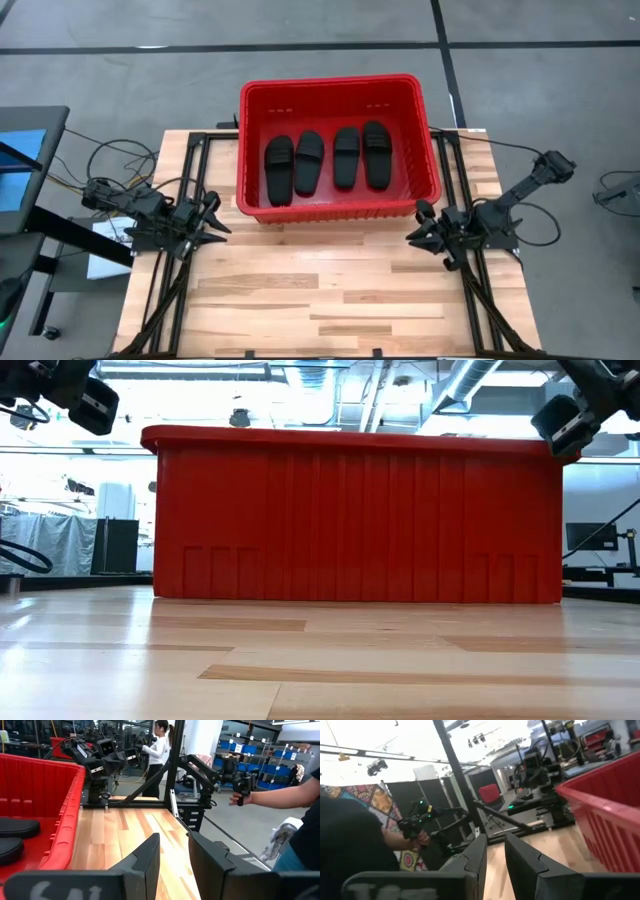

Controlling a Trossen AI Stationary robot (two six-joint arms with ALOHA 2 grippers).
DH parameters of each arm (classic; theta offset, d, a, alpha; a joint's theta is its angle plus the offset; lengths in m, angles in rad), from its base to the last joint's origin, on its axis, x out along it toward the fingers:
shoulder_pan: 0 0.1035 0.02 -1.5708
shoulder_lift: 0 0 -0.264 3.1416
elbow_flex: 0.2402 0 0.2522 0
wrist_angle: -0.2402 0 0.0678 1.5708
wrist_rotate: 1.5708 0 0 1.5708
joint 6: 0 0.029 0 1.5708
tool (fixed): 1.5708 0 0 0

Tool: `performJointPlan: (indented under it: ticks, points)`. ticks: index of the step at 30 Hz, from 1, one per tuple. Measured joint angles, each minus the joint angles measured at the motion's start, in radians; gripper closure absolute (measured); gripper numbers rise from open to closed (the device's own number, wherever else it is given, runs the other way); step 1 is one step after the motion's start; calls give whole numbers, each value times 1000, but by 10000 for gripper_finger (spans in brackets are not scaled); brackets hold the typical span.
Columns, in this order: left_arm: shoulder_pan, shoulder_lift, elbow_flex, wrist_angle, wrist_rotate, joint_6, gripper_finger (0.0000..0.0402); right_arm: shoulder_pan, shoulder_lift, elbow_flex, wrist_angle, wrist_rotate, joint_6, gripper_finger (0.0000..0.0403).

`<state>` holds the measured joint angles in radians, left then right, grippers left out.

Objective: Pick and place slides into bin
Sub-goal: Return to Home Position

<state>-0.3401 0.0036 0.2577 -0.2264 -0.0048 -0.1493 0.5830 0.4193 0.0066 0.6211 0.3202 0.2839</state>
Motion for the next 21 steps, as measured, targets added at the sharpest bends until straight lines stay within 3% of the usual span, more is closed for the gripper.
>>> performJointPlan:
  ticks: [21]
  points:
    - [0,0,0,-20,-2,-12,308,13,0,-1,-128,-5,-1,342]
